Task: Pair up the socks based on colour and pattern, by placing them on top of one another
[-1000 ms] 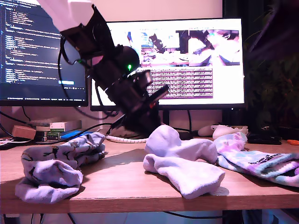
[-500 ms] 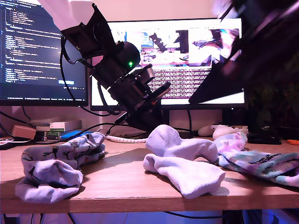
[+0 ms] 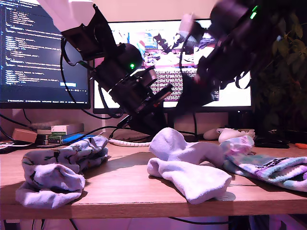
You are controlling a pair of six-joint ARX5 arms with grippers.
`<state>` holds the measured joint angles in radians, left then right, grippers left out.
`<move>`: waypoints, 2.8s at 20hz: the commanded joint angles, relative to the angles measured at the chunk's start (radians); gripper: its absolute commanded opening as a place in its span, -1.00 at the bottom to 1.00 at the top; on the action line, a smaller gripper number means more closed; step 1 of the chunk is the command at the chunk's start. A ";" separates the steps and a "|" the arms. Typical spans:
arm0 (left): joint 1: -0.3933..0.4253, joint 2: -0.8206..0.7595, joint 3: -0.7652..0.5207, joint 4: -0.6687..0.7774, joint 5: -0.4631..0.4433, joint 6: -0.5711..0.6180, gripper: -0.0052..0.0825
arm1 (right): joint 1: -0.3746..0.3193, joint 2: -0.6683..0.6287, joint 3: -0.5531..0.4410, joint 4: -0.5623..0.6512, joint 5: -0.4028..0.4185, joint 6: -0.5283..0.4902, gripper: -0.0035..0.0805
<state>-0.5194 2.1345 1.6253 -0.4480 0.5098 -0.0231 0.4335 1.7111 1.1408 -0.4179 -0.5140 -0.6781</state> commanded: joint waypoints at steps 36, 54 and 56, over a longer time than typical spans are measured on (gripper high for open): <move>-0.026 0.023 0.002 0.031 0.065 -0.003 -0.93 | 0.212 -0.050 0.092 -0.467 0.227 0.211 -0.39; -0.026 0.023 0.002 0.038 0.066 -0.003 -0.93 | -0.035 -0.053 0.092 -0.332 0.372 0.167 -0.58; -0.026 0.023 0.002 0.040 0.067 -0.002 -0.93 | -0.050 -0.017 0.092 -0.335 0.336 0.166 -0.88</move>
<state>-0.5446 2.1345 1.6253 -0.4175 0.5747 -0.0238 0.3813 1.6493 1.2488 -0.7517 -0.1661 -0.5163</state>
